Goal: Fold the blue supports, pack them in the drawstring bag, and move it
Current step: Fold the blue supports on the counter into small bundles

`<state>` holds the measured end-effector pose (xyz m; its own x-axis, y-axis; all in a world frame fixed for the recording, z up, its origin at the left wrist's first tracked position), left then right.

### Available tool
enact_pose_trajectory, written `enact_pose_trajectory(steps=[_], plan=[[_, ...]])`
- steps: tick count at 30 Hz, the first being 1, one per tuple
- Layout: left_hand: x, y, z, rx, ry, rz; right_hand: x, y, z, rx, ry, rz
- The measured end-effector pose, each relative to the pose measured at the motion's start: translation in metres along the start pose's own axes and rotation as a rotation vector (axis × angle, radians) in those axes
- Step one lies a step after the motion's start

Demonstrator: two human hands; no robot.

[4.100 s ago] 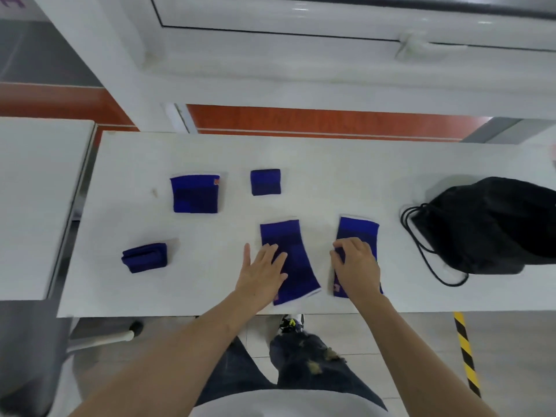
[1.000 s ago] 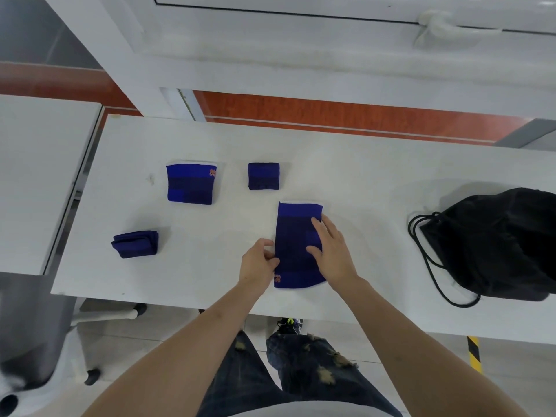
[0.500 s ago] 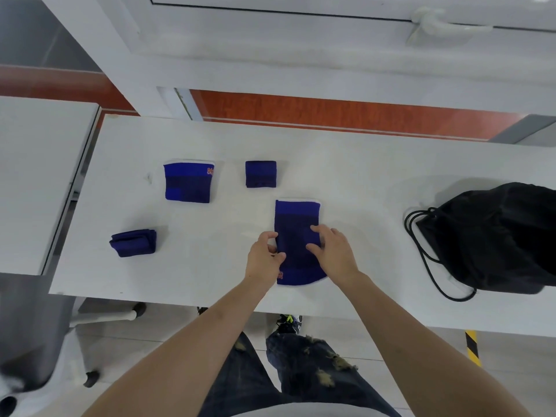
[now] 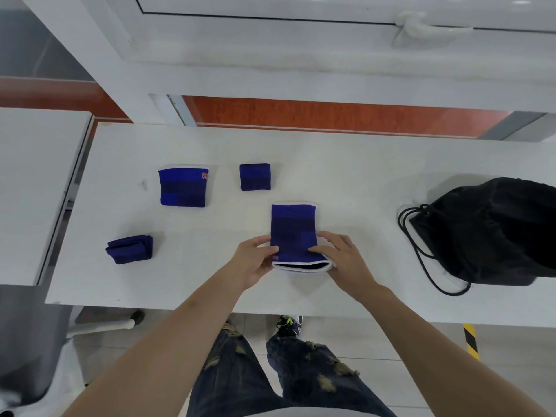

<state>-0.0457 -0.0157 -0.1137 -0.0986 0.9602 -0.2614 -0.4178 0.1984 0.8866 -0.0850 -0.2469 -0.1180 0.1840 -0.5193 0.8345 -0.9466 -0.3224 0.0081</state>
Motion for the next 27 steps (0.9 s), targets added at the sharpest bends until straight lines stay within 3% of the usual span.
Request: enact_pose_trajectory(steps=[5,8,10,13,20,27], plan=[[0.008,0.001,0.004,-0.237,-0.4,0.106,0.006,-0.008,-0.005,-0.032,-0.17,0.113],[0.012,0.005,0.009,-0.546,-0.926,0.208,0.003,-0.01,0.0,-0.142,-0.287,0.105],[0.016,-0.001,0.003,-0.618,-1.125,0.158,0.0,-0.01,0.005,-0.25,-0.338,0.074],[0.019,-0.001,-0.004,-0.592,-1.074,0.112,-0.003,-0.013,0.007,-0.364,-0.388,0.059],[0.003,-0.002,0.004,-0.515,-0.746,0.275,-0.004,-0.027,0.006,-0.588,-0.498,0.153],[-0.007,-0.012,0.013,-0.46,-0.808,0.434,-0.007,-0.039,0.006,-0.76,-0.362,0.129]])
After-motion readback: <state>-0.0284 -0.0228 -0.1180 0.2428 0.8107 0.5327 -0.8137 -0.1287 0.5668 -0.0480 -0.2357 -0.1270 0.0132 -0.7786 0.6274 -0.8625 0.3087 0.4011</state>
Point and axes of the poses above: each hand's wrist, its own y-axis away from the middle knuckle, its own x-axis out of the back of the hand, z = x × y, the point moved 5 cm from there along -y, towards the middle knuckle, and after that the axes turned 6 degrees about x, right-handed, at the moved point
